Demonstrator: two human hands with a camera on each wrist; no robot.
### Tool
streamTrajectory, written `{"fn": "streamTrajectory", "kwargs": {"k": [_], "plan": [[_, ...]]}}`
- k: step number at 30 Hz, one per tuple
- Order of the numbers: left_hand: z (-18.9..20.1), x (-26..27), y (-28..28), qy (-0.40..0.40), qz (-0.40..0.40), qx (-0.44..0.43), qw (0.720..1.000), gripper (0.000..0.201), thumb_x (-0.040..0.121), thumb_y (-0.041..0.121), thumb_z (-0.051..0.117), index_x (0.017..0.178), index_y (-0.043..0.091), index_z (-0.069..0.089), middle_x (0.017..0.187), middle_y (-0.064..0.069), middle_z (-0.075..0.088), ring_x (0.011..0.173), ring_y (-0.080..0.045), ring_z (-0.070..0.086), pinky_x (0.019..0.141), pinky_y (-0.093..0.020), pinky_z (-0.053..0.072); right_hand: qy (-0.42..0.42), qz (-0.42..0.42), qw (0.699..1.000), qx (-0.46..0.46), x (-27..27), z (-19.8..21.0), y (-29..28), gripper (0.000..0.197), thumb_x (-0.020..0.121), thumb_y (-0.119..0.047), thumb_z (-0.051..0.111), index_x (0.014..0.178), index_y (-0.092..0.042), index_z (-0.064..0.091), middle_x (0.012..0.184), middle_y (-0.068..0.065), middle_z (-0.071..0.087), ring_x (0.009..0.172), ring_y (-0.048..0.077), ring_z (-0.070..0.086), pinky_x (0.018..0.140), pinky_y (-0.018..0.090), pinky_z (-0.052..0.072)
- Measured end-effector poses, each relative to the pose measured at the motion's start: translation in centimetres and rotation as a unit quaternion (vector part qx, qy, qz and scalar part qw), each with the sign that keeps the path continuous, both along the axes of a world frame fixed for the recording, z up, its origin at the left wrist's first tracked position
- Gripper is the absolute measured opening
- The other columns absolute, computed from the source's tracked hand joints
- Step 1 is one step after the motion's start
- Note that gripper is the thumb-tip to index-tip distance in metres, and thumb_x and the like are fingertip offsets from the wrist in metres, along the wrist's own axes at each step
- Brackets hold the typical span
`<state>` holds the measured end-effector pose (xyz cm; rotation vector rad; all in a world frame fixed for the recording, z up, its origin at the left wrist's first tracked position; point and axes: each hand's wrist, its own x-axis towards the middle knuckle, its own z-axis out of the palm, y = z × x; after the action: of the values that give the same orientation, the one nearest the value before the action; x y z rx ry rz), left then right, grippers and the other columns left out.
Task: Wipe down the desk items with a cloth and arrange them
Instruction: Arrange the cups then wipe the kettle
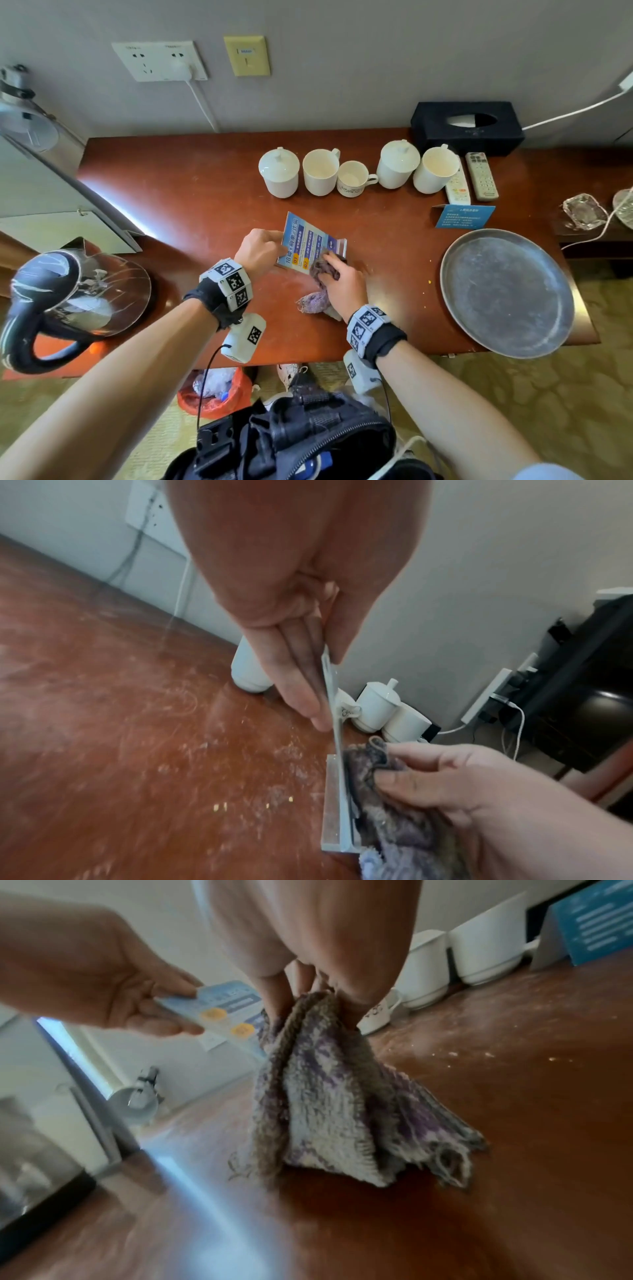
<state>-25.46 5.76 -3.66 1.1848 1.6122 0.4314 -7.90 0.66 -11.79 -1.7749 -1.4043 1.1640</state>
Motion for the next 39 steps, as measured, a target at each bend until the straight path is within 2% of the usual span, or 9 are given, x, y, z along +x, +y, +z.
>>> {"fn": "streamTrajectory", "kwargs": {"k": [4, 9, 15, 21, 24, 27, 29, 32, 39], "plan": [[2.1, 0.2, 1.3, 0.101, -0.102, 0.072, 0.987, 0.041, 0.097, 0.002, 0.049, 0.127, 0.021, 0.069, 0.104, -0.007, 0.075, 0.093, -0.024, 0.071, 0.084, -0.039, 0.060, 0.030, -0.068, 0.997, 0.025, 1.1, 1.5, 1.8, 0.040, 0.090, -0.009, 0.067, 0.129, -0.016, 0.066, 0.118, 0.001, 0.072, 0.108, 0.015, 0.066, 0.099, 0.030, 0.051], [4.0, 0.4, 2.8, 0.216, -0.181, 0.114, 0.953, 0.038, 0.100, 0.013, 0.050, 0.121, 0.036, 0.071, 0.104, 0.002, 0.073, 0.089, -0.023, 0.067, 0.077, -0.035, 0.056, 0.150, -0.161, 0.971, 0.091, 3.2, 4.0, 4.0, 0.040, 0.088, -0.001, 0.065, 0.128, -0.009, 0.065, 0.120, -0.001, 0.070, 0.114, 0.011, 0.064, 0.102, 0.026, 0.048], [3.8, 2.5, 3.0, 0.250, -0.242, 0.129, 0.929, 0.034, 0.095, 0.005, 0.055, 0.117, 0.022, 0.074, 0.132, 0.000, 0.064, 0.118, -0.025, 0.061, 0.101, -0.035, 0.049, 0.176, -0.081, 0.977, 0.084, 4.1, 5.3, 3.9, 0.037, 0.088, -0.001, 0.065, 0.122, -0.015, 0.069, 0.108, -0.013, 0.070, 0.105, 0.001, 0.065, 0.094, 0.016, 0.049], [3.2, 3.3, 1.7, 0.151, -0.095, 0.083, 0.980, 0.079, 0.094, 0.017, 0.065, 0.158, 0.014, 0.019, 0.163, -0.011, 0.024, 0.147, -0.028, 0.029, 0.115, -0.038, 0.031, 0.218, -0.049, 0.974, 0.043, 4.2, 4.0, 2.4, 0.037, 0.088, 0.001, 0.066, 0.121, -0.014, 0.069, 0.105, -0.012, 0.072, 0.104, 0.006, 0.068, 0.094, 0.024, 0.052], [2.5, 3.6, 0.0, 0.092, -0.017, 0.037, 0.995, 0.096, 0.094, 0.029, 0.068, 0.159, 0.009, 0.001, 0.159, -0.017, 0.031, 0.140, -0.031, 0.040, 0.104, -0.037, 0.044, 0.230, -0.023, 0.973, 0.031, 3.7, 3.6, 1.9, 0.038, 0.087, 0.003, 0.067, 0.119, -0.016, 0.069, 0.106, -0.011, 0.071, 0.107, 0.011, 0.067, 0.097, 0.027, 0.052], [1.5, 3.6, -1.0, 0.012, 0.072, 0.007, 0.997, 0.094, 0.091, 0.023, 0.072, 0.156, 0.004, 0.007, 0.124, -0.020, 0.059, 0.113, -0.033, 0.061, 0.086, -0.041, 0.054, 0.211, 0.022, 0.977, 0.029, 2.6, 3.5, 1.3, 0.038, 0.084, 0.002, 0.070, 0.116, -0.019, 0.071, 0.106, -0.015, 0.071, 0.105, 0.006, 0.067, 0.100, 0.030, 0.051], [1.1, 3.3, -1.5, -0.058, 0.134, 0.003, 0.989, 0.047, 0.091, 0.007, 0.069, 0.131, -0.001, 0.047, 0.106, -0.014, 0.059, 0.101, -0.030, 0.062, 0.085, -0.043, 0.056, 0.193, 0.043, 0.980, 0.026, 2.3, 3.2, 1.0, 0.038, 0.083, -0.001, 0.072, 0.114, -0.022, 0.072, 0.106, -0.017, 0.071, 0.106, 0.005, 0.067, 0.101, 0.030, 0.050], [0.5, 2.0, -2.8, -0.106, 0.143, 0.006, 0.984, 0.005, 0.091, -0.002, 0.060, 0.088, 0.001, 0.061, 0.093, -0.019, 0.064, 0.091, -0.032, 0.061, 0.094, -0.053, 0.052, 0.170, 0.040, 0.984, 0.031, 2.3, 3.0, 0.9, 0.036, 0.082, -0.007, 0.072, 0.109, -0.030, 0.073, 0.108, -0.014, 0.072, 0.108, 0.009, 0.067, 0.101, 0.032, 0.050], [1.4, 0.3, -3.7, -0.102, 0.120, 0.011, 0.987, 0.031, 0.099, -0.003, 0.046, 0.127, -0.006, 0.061, 0.110, -0.016, 0.066, 0.083, -0.019, 0.067, 0.054, -0.016, 0.054, 0.172, -0.007, 0.985, 0.033, 2.6, 4.4, 1.9, 0.037, 0.087, 0.000, 0.067, 0.122, -0.011, 0.068, 0.111, -0.002, 0.071, 0.104, 0.011, 0.067, 0.094, 0.024, 0.052]]}}
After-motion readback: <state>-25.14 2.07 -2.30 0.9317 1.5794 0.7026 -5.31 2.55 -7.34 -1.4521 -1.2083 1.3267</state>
